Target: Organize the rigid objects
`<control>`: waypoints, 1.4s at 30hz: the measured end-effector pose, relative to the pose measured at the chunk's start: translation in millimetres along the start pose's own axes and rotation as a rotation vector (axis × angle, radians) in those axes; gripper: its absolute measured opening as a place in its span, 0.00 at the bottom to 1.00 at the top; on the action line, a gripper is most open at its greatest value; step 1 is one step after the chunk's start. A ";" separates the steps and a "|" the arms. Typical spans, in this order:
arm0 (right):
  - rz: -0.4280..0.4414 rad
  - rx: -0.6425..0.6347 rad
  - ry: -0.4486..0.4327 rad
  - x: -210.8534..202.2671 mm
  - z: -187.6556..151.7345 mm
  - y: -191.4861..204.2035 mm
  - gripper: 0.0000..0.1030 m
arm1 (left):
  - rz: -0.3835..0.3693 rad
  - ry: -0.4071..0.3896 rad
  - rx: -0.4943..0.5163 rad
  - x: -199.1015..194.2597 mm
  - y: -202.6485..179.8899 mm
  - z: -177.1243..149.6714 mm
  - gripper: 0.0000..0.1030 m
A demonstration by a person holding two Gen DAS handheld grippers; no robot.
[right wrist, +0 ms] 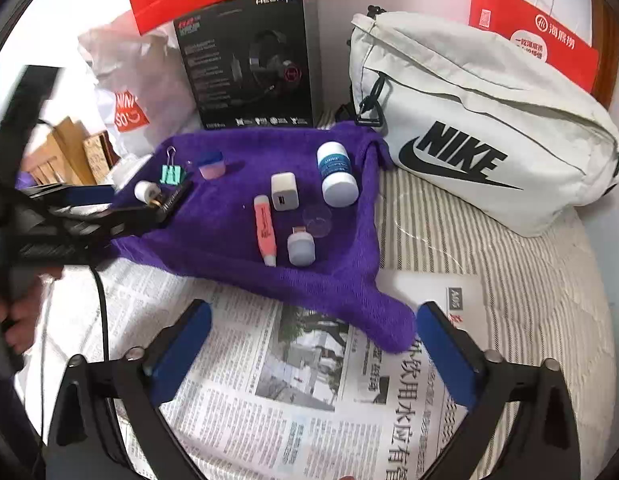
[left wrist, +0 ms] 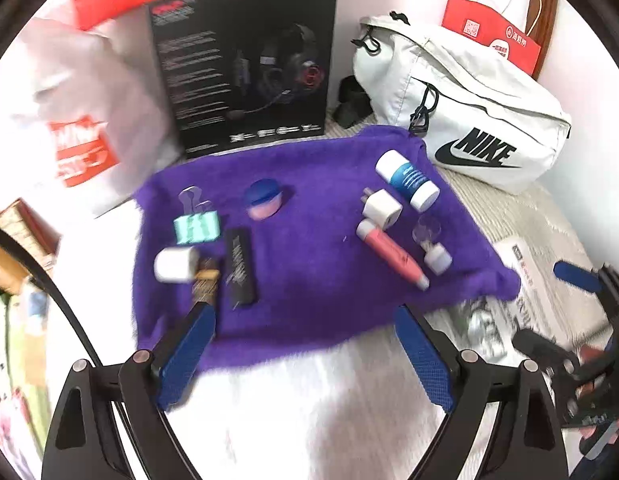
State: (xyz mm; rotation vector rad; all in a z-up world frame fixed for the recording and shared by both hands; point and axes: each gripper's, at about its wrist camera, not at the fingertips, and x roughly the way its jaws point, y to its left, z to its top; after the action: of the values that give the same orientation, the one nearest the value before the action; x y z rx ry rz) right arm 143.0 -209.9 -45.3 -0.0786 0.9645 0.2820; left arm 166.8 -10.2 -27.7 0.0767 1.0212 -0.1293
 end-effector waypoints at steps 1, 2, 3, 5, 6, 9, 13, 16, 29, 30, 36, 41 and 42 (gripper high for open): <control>-0.013 -0.001 0.008 -1.9 -0.9 2.8 1.00 | 0.014 -0.009 -0.002 -6.7 -0.3 -3.7 0.89; -0.016 0.001 0.013 -3.1 -1.2 4.5 1.00 | 0.031 -0.024 -0.005 -16.8 -0.7 -9.0 0.89; -0.014 0.004 0.020 -5.6 -2.3 6.2 1.00 | 0.047 -0.040 -0.013 -26.2 -1.1 -14.1 0.89; -0.018 0.008 0.041 -11.3 -4.1 10.2 1.00 | 0.066 -0.061 -0.030 -42.7 -2.0 -23.2 0.89; -0.036 0.011 0.043 -17.4 -5.6 12.2 0.99 | 0.070 -0.075 -0.038 -50.0 -2.6 -26.3 0.89; -0.080 0.012 0.029 -33.9 -10.5 15.6 1.00 | 0.071 -0.104 -0.046 -65.1 -6.1 -33.2 0.93; -0.100 0.029 0.023 -52.1 -15.7 14.8 1.00 | 0.096 -0.128 -0.054 -78.6 -12.4 -40.9 0.94; -0.111 0.054 0.013 -61.2 -17.9 13.2 1.00 | 0.109 -0.133 -0.052 -84.8 -19.6 -46.2 0.94; -0.153 0.093 -0.022 -81.6 -24.5 6.0 1.00 | 0.117 -0.147 -0.091 -103.6 -23.4 -57.0 0.94; -0.156 0.093 -0.022 -82.0 -24.7 5.8 1.00 | 0.120 -0.149 -0.094 -104.9 -21.9 -58.1 0.94; -0.162 0.084 -0.024 -86.9 -25.9 9.3 1.00 | 0.121 -0.141 -0.132 -106.6 -10.9 -62.3 0.94; -0.166 0.080 -0.024 -89.4 -26.6 11.2 1.00 | 0.126 -0.130 -0.139 -104.8 -8.0 -63.1 0.94; -0.164 0.083 -0.024 -90.0 -26.7 11.0 1.00 | 0.130 -0.129 -0.139 -104.5 -7.7 -63.2 0.94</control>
State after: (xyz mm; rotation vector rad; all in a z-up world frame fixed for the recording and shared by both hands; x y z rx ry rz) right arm 70.3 -222.7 13.9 -0.0779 0.9386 0.0918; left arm 58.4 -2.5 28.6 0.0073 0.8911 0.0546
